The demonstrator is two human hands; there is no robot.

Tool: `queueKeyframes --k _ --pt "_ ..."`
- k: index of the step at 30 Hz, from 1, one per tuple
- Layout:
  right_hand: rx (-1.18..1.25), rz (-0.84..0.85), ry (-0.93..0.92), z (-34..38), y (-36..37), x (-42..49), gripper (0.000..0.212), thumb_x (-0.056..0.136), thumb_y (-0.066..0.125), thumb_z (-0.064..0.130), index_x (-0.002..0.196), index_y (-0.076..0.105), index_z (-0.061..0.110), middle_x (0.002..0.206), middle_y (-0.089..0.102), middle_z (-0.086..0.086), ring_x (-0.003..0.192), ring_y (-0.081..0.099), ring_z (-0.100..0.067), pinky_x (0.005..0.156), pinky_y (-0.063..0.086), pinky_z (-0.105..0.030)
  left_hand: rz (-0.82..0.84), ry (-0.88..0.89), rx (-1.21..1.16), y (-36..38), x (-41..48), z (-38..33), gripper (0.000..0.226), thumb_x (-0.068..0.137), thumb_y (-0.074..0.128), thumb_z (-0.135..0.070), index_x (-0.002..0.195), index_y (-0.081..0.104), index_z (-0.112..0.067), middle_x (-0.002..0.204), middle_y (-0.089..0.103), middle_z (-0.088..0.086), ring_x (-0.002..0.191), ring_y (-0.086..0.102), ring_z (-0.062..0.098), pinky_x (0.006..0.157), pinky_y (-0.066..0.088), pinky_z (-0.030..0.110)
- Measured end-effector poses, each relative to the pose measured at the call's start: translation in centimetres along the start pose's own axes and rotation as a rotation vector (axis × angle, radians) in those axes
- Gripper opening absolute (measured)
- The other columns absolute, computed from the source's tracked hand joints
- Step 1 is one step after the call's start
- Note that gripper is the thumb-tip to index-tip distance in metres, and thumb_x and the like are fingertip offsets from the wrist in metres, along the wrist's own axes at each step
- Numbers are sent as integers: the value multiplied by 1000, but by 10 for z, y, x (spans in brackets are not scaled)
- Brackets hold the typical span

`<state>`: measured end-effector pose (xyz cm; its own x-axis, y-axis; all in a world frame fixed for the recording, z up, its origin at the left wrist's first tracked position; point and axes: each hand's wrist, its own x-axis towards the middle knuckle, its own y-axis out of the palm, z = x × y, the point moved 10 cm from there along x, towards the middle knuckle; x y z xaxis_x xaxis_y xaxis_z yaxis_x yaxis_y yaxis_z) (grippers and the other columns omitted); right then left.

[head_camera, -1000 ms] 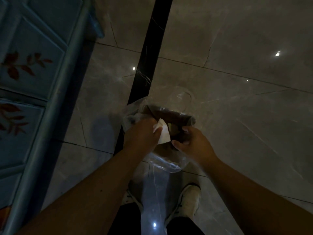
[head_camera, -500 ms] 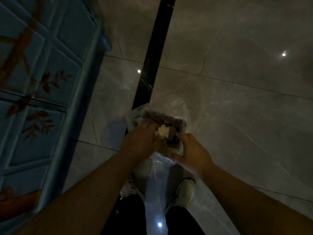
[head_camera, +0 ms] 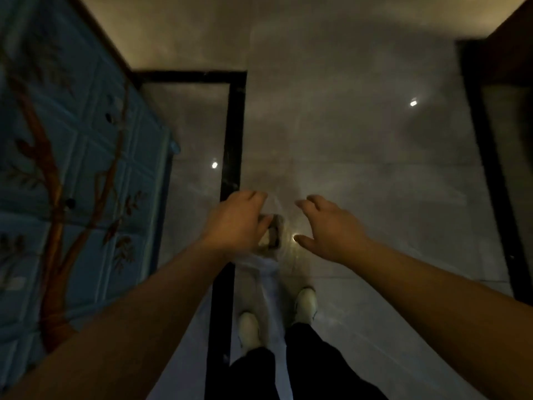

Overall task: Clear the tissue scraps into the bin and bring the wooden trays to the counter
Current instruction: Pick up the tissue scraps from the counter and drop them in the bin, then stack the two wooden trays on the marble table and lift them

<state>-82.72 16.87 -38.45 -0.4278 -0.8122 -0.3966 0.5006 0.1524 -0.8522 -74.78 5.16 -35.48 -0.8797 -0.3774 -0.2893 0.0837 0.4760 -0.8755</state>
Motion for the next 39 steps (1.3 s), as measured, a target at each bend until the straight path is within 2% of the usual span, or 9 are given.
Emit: queueKeyframes --k 4,11,14,18,30,32,35,37,39 --pt "-73 -133 86 5 -80 -58 78 85 60 52 148 28 20 155 31 -12 132 43 -34 102 44 -47 -56 266 169 -73 -20 -67 48 91 49 -39 132 46 -16 130 54 9 111 55 29 86 48 39" --pt "-136 -364 297 -24 -172 -178 77 85 57 57 147 29 22 152 34 -8 130 45 -31 99 46 -44 -79 597 325 -131 -42 -192 55 92 43 -43 137 41 -11 138 49 13 119 51 33 93 48 42" --pt "-153 -429 406 -54 -198 -238 78 85 56 57 148 25 24 155 30 -9 135 40 -30 103 43 -44 -88 715 371 -133 -55 -264 55 92 37 -46 134 42 -12 138 47 12 120 49 33 94 48 44" --pt "-200 -509 517 -97 -225 -326 76 87 53 57 149 23 24 155 29 -9 135 39 -29 103 43 -43 -135 914 421 -120 -83 -371 51 92 48 -42 133 42 -14 132 52 10 115 53 31 89 50 43" --pt "-319 -613 881 -288 -267 -616 83 87 48 62 153 11 28 162 16 -8 143 27 -29 114 30 -44 -263 1255 489 -42 -170 -699 55 94 43 -45 142 32 -22 145 41 3 129 41 23 103 42 39" --pt "-283 -639 936 -316 -269 -662 79 88 49 59 152 16 27 160 20 -7 141 32 -28 110 35 -43 -258 1290 465 -27 -180 -746 55 93 44 -46 142 32 -22 144 42 2 127 44 21 99 46 39" --pt "-185 -706 1011 -356 -268 -721 73 88 50 58 148 23 28 152 32 -2 128 49 -23 91 50 -37 -239 1322 421 -8 -186 -804 56 93 42 -49 142 32 -23 141 45 0 120 50 18 88 52 38" --pt "-125 -749 1055 -382 -269 -755 70 87 50 59 146 25 30 144 41 1 117 56 -20 81 54 -36 -222 1334 388 4 -186 -838 57 93 41 -51 142 33 -23 140 46 -1 120 50 18 88 52 39" --pt "-99 -774 1098 -409 -272 -784 68 86 50 59 144 27 31 139 45 2 114 58 -20 79 53 -36 -188 1337 354 17 -179 -869 58 92 40 -53 142 31 -24 139 46 -2 123 48 18 88 52 40"
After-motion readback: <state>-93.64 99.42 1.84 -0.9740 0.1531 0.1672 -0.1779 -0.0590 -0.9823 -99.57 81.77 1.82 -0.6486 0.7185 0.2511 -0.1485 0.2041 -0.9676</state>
